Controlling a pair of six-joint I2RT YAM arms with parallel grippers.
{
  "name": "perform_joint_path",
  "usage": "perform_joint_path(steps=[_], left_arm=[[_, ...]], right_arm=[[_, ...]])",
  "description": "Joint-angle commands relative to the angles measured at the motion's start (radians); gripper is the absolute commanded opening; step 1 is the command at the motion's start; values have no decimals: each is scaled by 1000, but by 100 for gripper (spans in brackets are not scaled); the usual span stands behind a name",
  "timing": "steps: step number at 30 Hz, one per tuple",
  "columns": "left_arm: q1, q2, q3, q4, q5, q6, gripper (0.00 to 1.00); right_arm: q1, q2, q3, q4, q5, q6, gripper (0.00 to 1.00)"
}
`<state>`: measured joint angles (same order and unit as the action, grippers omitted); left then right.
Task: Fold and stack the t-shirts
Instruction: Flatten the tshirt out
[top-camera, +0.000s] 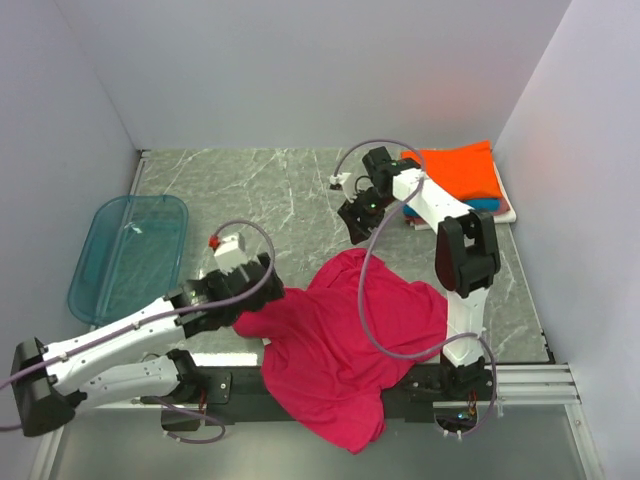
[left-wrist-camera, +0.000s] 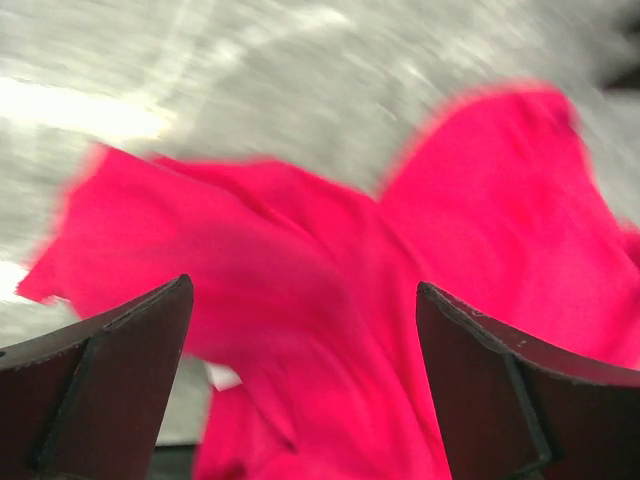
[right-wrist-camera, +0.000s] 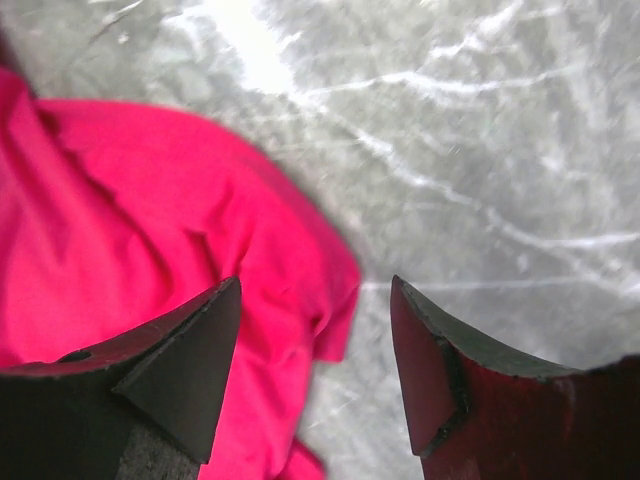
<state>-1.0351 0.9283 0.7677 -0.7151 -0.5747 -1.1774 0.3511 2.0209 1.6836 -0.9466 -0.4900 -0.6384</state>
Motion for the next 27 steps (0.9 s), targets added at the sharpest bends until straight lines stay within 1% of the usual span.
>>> perform_joint_path(steps=[1,2,3,5,7,9,11,13,17,18,19,21,22,23,24,25,26,27], left_arm=[[180,-16,-7,2,76,81,99],[213,-41,-36,0,85,62,99],[268,-57,-53,2,96,33,100],[315,-100,-102,5,111,9,100],[389,-109,-134,25,148,-5,98],[467,-80,-168,57,194,7,97],[500,-28,-186,83,246,21,94],[518,3,-189,117,262,31,92],[546,73,-191,163,234,62,90],[570,87,-191,175,245,83,88],[578,108,-192,205,259,96,75],[593,121,-203,241,321,128,61],[595,127,-212,258,343,140,53],[598,129,-217,291,370,153,49],[599,130,-223,305,415,176,43],[604,129,-232,321,442,189,36],[607,121,-235,345,459,199,27],[615,112,-237,350,470,211,13]], right_arm=[[14,51,74,-15,68,-26,68],[20,61,79,-21,79,-33,68],[32,68,79,-20,91,-35,68],[42,87,76,-18,102,-37,68],[54,117,88,-21,120,-35,68],[60,134,97,-30,122,-37,68],[61,150,100,-32,126,-37,68],[65,156,97,-29,129,-33,68],[71,165,93,-24,123,-32,67],[71,170,91,-26,122,-30,66],[72,174,91,-26,122,-29,65],[77,170,79,-26,122,-27,63],[77,168,73,-24,123,-26,59],[77,165,70,-23,123,-26,58],[77,164,67,-26,126,-26,55],[75,165,70,-30,128,-26,48],[77,167,76,-49,126,-30,42],[75,170,83,-55,129,-27,35]])
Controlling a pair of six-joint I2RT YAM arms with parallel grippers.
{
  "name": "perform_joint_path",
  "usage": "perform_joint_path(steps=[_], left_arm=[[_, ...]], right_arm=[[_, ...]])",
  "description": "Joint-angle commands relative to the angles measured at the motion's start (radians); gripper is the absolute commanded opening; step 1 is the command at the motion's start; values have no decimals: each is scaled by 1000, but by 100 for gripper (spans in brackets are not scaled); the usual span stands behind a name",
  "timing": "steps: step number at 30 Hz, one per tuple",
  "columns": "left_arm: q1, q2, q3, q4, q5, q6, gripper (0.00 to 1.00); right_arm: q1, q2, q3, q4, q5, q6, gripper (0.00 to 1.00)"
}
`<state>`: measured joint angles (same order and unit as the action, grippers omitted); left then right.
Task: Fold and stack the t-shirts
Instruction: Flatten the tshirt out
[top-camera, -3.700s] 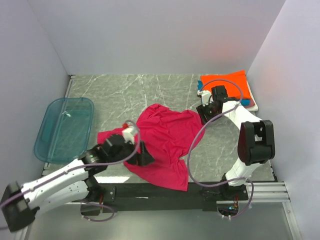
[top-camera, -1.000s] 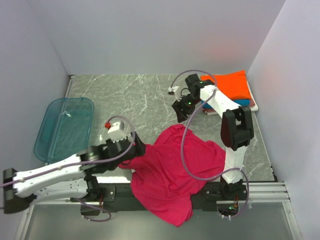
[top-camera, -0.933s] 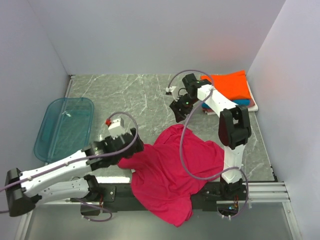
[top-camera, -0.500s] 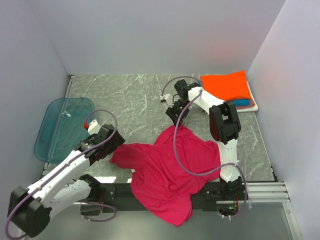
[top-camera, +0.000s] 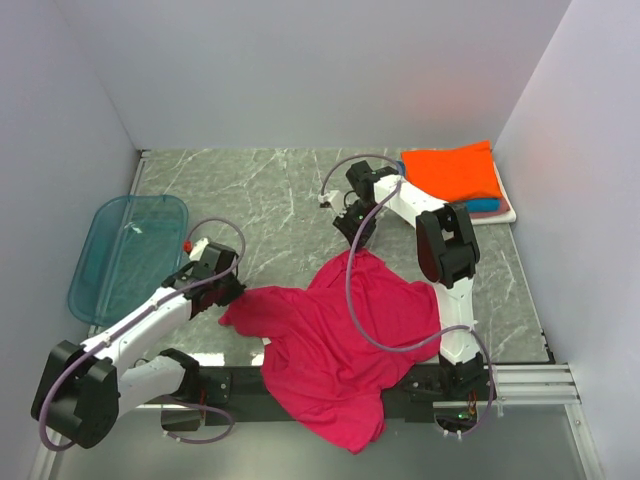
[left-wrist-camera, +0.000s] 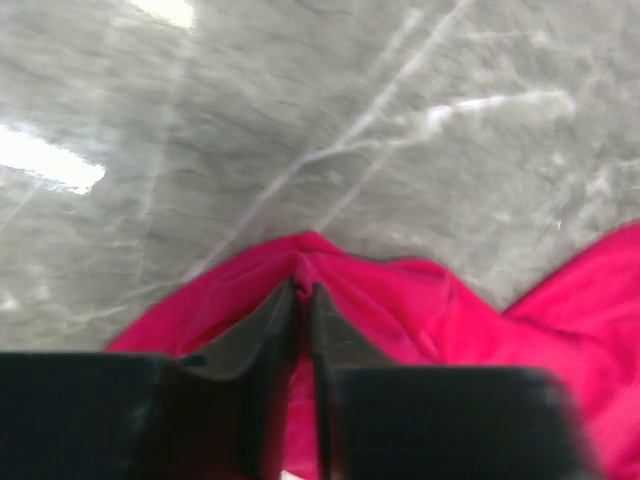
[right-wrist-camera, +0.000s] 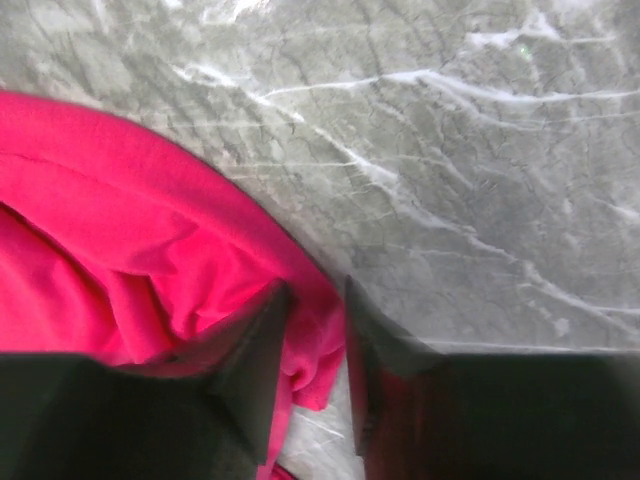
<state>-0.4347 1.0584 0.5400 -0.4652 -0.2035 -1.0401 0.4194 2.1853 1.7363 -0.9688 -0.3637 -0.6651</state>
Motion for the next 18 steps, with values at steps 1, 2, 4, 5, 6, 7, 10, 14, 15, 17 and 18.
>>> perform_joint_path(steps=[1,2,4,5,6,7,10,14,15,17,18], left_arm=[[19,-47,1,100,95,77,0],[22,-66,14,97,87,83,0],[33,-119,78,88,55,116,0],[37,-130,109,82,44,135,0],[45,-139,144,70,32,175,0],[48,-144,220,68,13,198,0],[57,-115,370,54,-11,285,0],[68,-72,482,82,-17,368,0],[74,-69,492,94,-13,396,0],[83,-70,512,129,13,432,0],[93,-74,520,134,22,446,0]], right_arm=[[7,1,45,-37,5,5,18],[7,-5,52,-44,5,7,12],[4,-53,77,-38,12,15,1],[1,-73,92,-34,15,24,0],[-10,-112,147,-38,16,31,0],[-17,-131,185,-45,8,48,0],[-47,-194,348,-64,11,87,0],[-60,-265,453,-36,63,108,0],[-64,-297,447,-25,69,110,0],[-73,-335,422,19,80,125,0],[-77,-378,390,33,83,128,0]])
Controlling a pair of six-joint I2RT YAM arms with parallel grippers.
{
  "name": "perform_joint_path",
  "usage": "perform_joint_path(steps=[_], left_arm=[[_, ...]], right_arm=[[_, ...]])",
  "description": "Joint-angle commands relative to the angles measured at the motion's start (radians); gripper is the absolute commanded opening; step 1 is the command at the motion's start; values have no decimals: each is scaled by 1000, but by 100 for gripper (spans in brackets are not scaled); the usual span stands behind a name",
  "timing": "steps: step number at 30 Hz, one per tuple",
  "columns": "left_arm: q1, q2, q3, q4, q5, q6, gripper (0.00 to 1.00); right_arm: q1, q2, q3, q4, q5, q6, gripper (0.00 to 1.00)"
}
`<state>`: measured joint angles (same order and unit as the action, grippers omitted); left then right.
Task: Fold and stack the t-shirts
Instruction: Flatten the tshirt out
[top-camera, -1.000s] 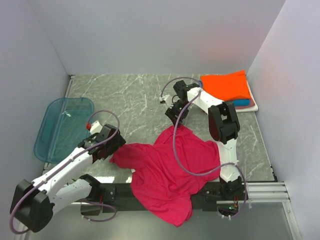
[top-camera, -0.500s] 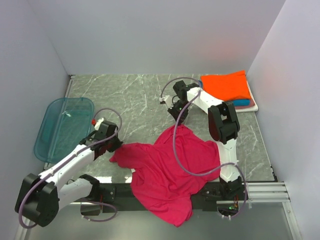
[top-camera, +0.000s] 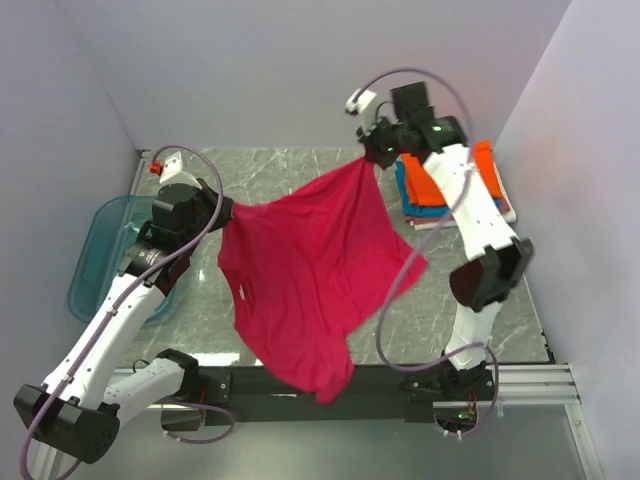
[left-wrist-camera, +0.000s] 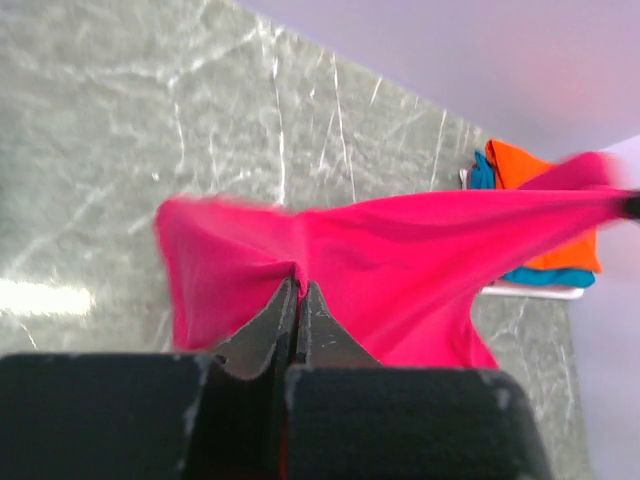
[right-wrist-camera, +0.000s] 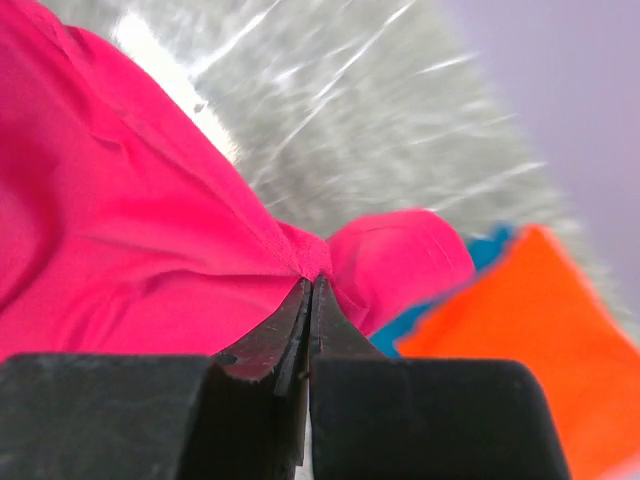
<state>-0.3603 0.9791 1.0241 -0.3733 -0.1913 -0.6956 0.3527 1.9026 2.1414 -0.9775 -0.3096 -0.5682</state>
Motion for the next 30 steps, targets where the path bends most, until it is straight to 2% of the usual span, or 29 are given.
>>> perform_joint_path(steps=[1,7,9,11,12,14,15,16,17,19,20,22,23,25,26,29,30], left_arm=[[23,-5,47,50,24,120,0],[32,-95,34,96,35,229,0],[32,-121,19,106,73,257,0],[32,-161,-15,100,169,261,0],[32,-175,-28,84,206,255,0],[32,-217,-79,48,389,228,0],[32,-229,-132,34,467,206,0],[32,-256,-169,30,616,182,0],[31,-270,-212,31,692,116,1],[26,-319,-367,63,847,-2,1],[6,-336,-422,76,871,-36,1],[-35,-393,-544,57,872,-99,1],[-92,-408,-565,42,824,-120,1],[-176,-427,-581,53,776,-195,1],[-253,-421,-579,48,700,-214,1],[-371,-323,-552,2,615,-239,1],[-394,-260,-533,-9,568,-239,6]], right_arm=[[-17,-117,-34,60,26,42,0],[-75,-263,-95,146,-6,51,0],[-89,-287,-101,128,-26,44,0],[-95,-312,-136,90,-83,21,0],[-96,-357,-208,76,-103,5,0],[-98,-457,-322,37,-163,-79,0],[-98,-497,-457,22,-180,-123,0],[-98,-543,-538,1,-193,-216,0],[-98,-636,-705,6,-189,-254,0],[-103,-727,-869,5,-195,-356,0],[-103,-796,-1005,-1,-200,-386,0],[-101,-847,-1118,-26,-201,-446,0],[-101,-875,-1202,-33,-209,-458,0],[-101,-889,-1270,-18,-194,-455,0],[-103,-890,-1319,-7,-180,-449,0],[-104,-878,-1367,36,-174,-418,0],[-103,-875,-1367,40,-175,-408,0]])
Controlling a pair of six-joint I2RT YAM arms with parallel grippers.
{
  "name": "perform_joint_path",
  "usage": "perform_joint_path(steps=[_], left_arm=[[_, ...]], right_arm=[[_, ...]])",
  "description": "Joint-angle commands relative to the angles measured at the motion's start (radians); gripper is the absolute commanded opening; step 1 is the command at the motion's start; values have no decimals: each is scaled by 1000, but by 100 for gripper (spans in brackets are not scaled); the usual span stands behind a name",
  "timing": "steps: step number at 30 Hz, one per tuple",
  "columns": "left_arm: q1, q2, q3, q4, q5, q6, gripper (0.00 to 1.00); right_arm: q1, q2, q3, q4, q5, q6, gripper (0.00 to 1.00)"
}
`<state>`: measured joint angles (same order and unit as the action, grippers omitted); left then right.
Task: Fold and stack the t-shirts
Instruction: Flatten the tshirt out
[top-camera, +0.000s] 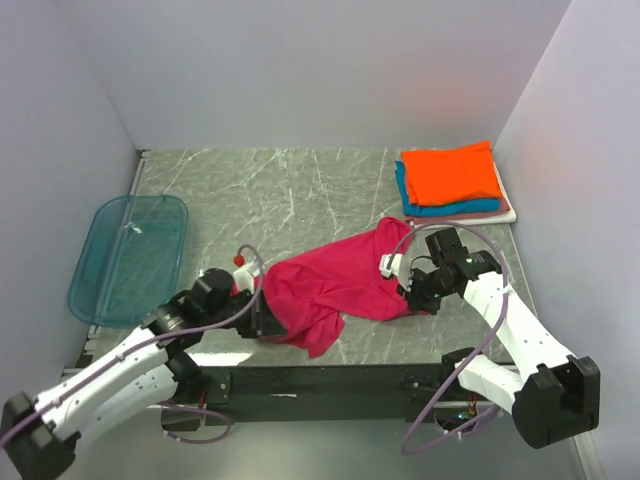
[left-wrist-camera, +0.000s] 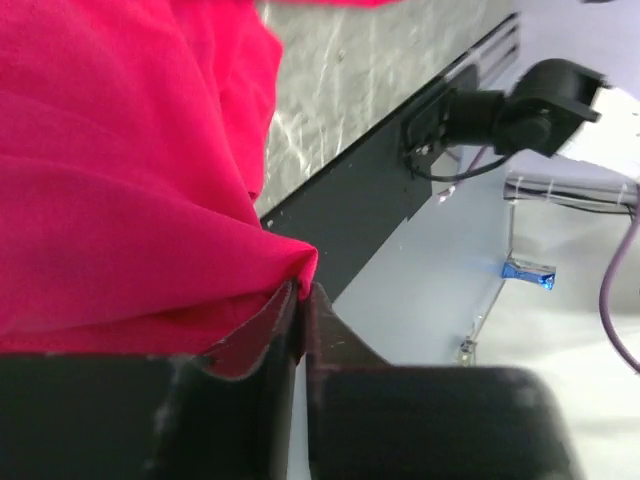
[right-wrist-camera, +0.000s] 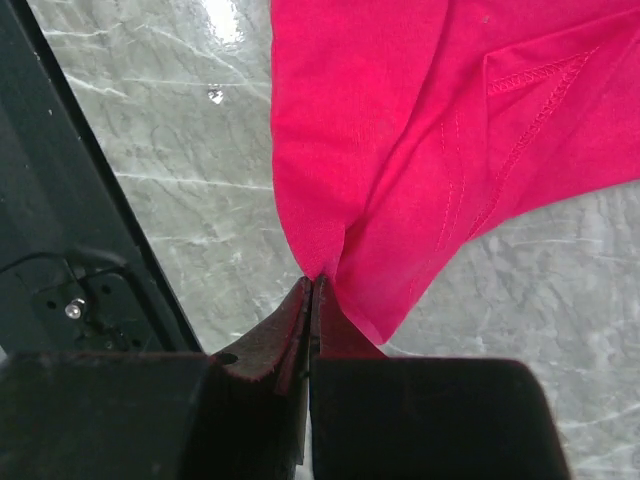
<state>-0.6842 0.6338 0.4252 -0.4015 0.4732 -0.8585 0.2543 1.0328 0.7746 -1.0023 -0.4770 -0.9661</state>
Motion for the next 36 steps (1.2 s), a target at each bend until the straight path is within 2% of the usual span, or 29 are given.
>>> perform_joint_path(steps=[1,2,4,5,6,8,12,19,22,30,34,35,36], left_arm=[[-92,116,78,7,-131,-71,14],[-125,144,95,-44,-165,-65,33],[-146,179,156,-103,-290,-36,46],[-155,178,173,-127,-326,-27,57],[-156,166,203,-182,-409,-17,60],[-156,147,222,-227,-467,-25,64],[-155,164,190,-304,-522,-129,63],[-159,202,136,-453,-659,-439,62],[-160,204,126,-474,-700,-505,60],[-160,303,89,-292,-694,-508,56],[-161,357,125,-290,-720,-498,49],[-160,363,136,-290,-723,-494,38],[-160,362,139,-295,-726,-484,32]], right_arm=[[-4,1,0,74,-9,-2,0],[-6,13,6,80,-11,4,0],[-6,27,15,80,-23,7,0],[-6,38,21,80,-26,7,0],[-7,44,23,86,-29,12,0],[-7,64,26,91,-28,15,0],[-6,93,25,111,-34,27,0],[-7,133,41,129,-37,43,0],[-7,142,46,139,-31,49,0],[-6,150,49,134,-38,52,0],[-9,139,43,131,-35,49,0],[-10,139,43,128,-38,47,0],[-12,141,43,128,-40,47,0]])
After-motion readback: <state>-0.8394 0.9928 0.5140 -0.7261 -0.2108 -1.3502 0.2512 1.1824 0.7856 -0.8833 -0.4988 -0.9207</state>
